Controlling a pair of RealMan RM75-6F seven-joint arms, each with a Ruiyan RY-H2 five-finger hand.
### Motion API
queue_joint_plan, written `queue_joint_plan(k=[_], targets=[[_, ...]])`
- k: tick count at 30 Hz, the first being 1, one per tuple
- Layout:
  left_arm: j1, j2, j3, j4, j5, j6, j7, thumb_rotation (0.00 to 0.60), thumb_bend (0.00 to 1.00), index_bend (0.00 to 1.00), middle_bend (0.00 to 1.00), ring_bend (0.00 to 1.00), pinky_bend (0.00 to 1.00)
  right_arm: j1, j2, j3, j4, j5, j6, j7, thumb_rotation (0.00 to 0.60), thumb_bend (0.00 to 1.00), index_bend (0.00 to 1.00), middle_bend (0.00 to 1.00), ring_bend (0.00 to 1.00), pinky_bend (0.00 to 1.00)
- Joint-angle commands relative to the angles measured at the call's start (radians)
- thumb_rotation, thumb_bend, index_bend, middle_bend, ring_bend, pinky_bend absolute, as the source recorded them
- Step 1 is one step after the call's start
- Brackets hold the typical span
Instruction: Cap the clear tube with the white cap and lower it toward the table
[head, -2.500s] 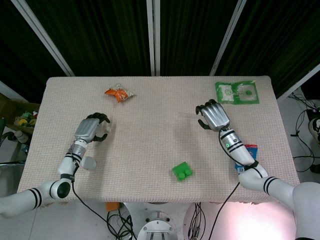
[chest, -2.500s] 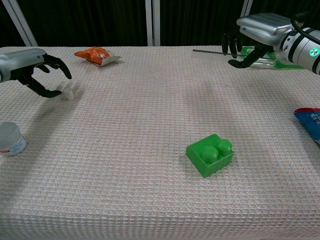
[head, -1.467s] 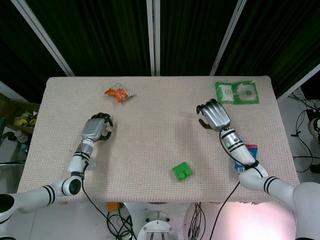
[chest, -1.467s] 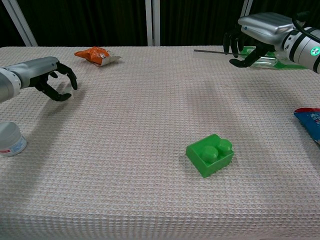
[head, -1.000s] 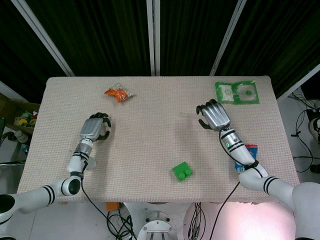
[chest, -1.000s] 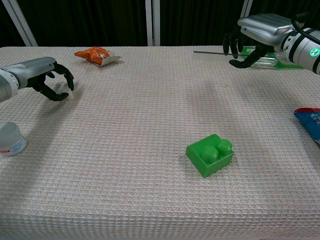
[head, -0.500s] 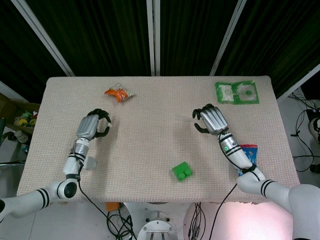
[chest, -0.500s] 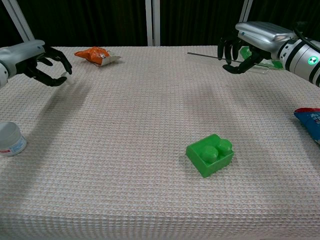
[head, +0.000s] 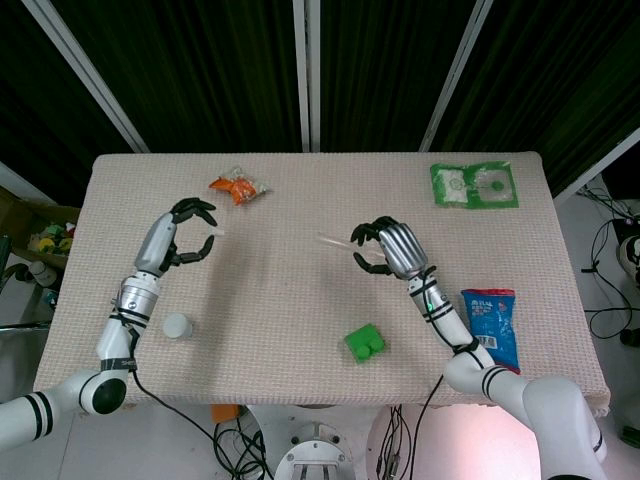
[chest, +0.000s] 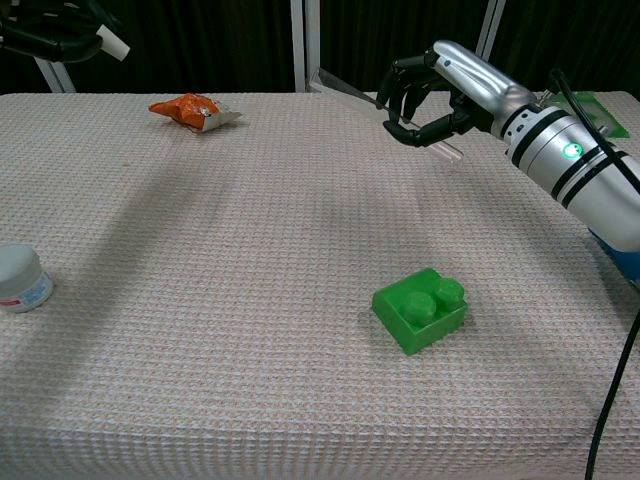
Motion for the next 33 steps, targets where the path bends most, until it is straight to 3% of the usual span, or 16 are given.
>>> queue_joint_plan(k=[1,15,33], targets=[[-0.005,0.001,-0.008,-0.023,0.009,-0.005,-0.027,0.600,0.50,0.60,0.28,0.13,0.16,0.020,-0.050,0.007,0.050,-0.016,0.034,0.048,0.600,0.66,0.72,0.67,0.48,0.39],[-0.067,-0.034,-0.014,-0.047,0.008,-0.039,-0.031,0.600,0.50,0.60,0.28,0.13,0.16,0.072,-0.138,0.021,0.161,-0.028,0.086,0.116,0.600,0.67,0.73,0.67,0.48,0.41],[-0.099,-0.100,-0.034,-0.072,-0.041,0.018,0.015,0.600,0.50,0.60,0.28,0.13,0.16,0.117,-0.170,0.046,0.187,-0.007,0.098,0.127,0.600,0.67,0.73,0.67,0.48,0.41]])
